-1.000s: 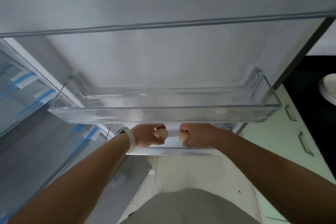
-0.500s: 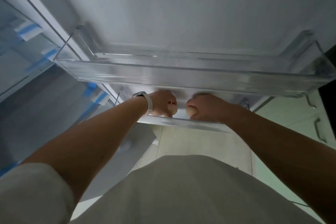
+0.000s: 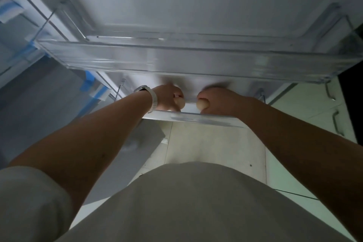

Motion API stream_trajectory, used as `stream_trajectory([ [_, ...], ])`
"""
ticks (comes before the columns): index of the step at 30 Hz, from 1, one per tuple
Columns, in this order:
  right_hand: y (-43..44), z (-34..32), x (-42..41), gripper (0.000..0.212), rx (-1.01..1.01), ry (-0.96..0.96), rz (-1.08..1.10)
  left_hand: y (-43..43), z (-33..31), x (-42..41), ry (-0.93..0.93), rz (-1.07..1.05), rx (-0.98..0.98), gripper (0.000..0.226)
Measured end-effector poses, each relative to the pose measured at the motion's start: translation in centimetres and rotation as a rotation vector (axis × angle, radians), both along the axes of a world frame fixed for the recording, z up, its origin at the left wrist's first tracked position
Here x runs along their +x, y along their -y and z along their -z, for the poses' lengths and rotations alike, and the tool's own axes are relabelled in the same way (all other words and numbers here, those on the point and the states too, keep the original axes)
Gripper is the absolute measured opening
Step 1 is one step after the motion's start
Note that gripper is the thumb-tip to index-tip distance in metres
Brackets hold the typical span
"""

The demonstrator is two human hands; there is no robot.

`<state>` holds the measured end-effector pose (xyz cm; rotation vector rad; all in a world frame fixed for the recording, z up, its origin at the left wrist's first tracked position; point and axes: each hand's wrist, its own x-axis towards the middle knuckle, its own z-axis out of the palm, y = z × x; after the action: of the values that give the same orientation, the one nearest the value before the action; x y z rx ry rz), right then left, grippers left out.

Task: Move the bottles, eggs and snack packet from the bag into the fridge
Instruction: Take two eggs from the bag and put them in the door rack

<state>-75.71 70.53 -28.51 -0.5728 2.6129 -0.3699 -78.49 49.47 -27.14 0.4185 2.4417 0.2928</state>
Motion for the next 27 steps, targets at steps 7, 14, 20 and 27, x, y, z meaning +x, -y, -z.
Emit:
stream_trajectory([
  [7,-1.7,-1.4,1.4,0.039,-0.023,-0.063,0.192,0.2,-3.3,2.2,-0.170,0.012,0.048,0.062],
  [14,-2.4,-3.8,5.3,0.046,0.044,-0.181,0.269,0.4,-3.3,5.0,-0.298,0.116,0.190,0.052],
  [20,0.9,-5.6,9.4,0.049,0.168,-0.370,0.390,2.8,-3.5,5.6,-0.389,0.294,0.243,0.055],
  [27,4.8,-5.9,15.2,0.051,0.204,-0.424,0.525,5.0,-2.8,7.9,-0.536,0.495,0.303,0.057],
])
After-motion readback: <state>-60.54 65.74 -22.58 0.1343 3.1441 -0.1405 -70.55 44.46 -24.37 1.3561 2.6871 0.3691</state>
